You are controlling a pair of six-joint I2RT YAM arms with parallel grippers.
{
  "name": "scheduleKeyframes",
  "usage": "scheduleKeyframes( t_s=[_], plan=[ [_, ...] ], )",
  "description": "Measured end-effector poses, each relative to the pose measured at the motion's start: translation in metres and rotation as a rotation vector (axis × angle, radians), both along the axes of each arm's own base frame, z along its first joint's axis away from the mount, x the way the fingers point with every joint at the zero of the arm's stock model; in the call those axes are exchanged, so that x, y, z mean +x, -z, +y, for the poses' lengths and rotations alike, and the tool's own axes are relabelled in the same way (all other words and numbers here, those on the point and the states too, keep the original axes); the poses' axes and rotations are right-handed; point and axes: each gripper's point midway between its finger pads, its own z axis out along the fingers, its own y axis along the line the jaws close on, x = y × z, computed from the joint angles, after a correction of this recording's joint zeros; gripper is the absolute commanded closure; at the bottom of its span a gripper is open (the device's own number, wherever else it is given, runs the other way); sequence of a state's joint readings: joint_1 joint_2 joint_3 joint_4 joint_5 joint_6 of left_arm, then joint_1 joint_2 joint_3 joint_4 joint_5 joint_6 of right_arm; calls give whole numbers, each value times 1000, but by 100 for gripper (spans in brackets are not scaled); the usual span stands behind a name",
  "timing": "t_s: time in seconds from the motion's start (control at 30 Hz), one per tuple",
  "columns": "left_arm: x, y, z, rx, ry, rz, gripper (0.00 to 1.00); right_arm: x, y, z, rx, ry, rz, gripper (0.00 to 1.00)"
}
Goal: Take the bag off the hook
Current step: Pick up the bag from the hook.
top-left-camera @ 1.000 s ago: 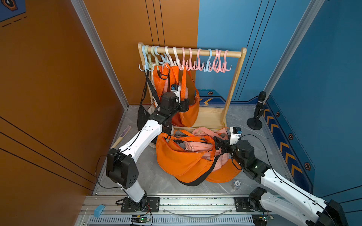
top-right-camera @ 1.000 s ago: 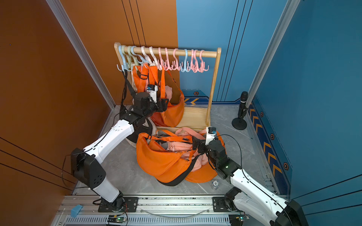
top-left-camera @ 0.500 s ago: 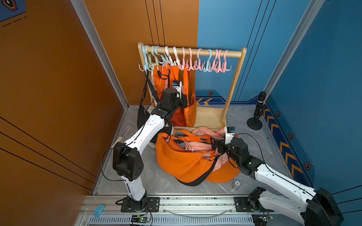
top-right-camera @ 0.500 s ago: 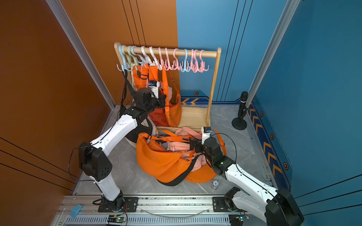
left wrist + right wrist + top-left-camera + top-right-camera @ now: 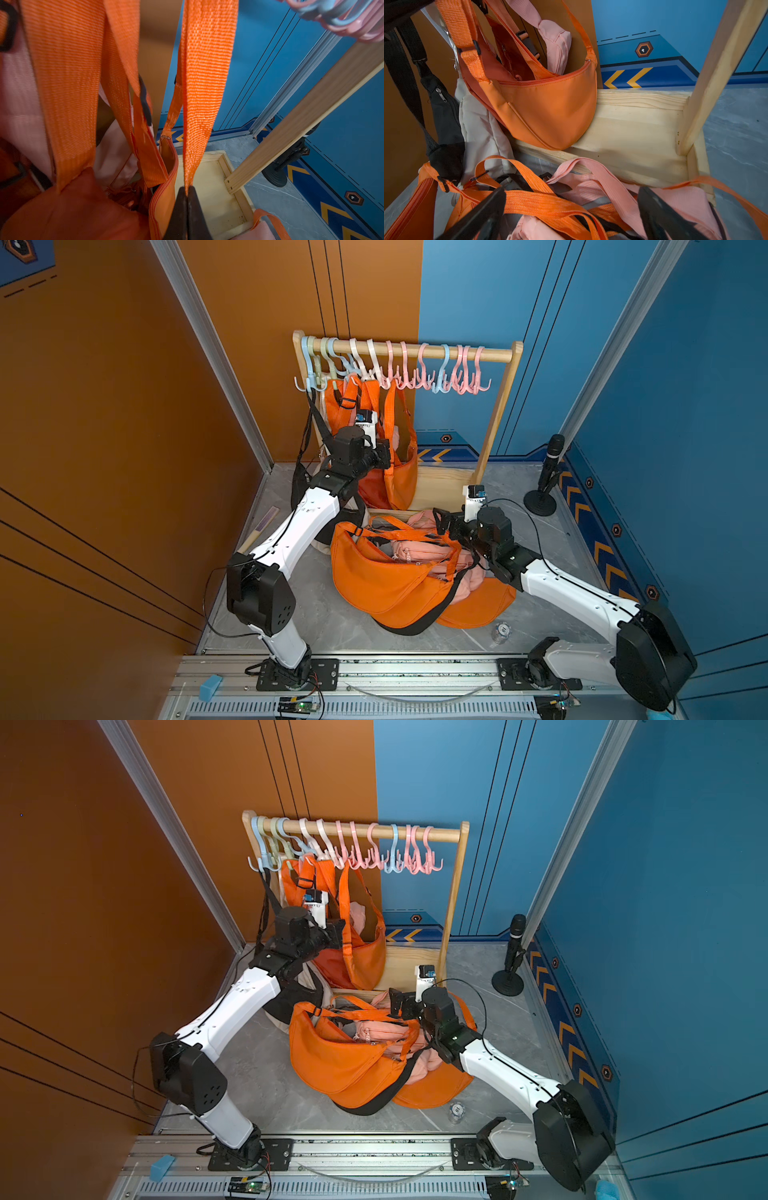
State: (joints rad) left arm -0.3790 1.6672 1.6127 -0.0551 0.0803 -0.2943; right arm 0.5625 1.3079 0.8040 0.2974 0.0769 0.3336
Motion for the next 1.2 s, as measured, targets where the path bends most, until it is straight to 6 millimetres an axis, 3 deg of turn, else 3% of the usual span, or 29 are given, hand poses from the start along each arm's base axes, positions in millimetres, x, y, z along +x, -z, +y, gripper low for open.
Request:
scheduleKeyframes(
  t_s=[0.2, 0.53, 0.63, 0.87, 1.07, 1.2],
  plan=[
    [-2, -19, 19, -39, -12, -28, 100, 41, -38, 22, 8, -57, -84, 3],
    [2, -19, 39, -52, -11, -15, 100, 113, -138, 70, 34, -192, -319, 12],
    [-2, -24, 43, -60, -10, -17, 100, 134, -149, 81, 29, -219, -362, 17],
    [-20, -45, 47, -77, 6, -52, 100, 173, -156, 97, 20, -248, -408, 23],
    [-20, -36, 53, -83, 4, -28, 100, 192, -175, 106, 29, -250, -468, 23],
    [-20, -29, 53, -82, 9, -12, 100, 202, -186, 112, 38, -249, -504, 28]
  ],
)
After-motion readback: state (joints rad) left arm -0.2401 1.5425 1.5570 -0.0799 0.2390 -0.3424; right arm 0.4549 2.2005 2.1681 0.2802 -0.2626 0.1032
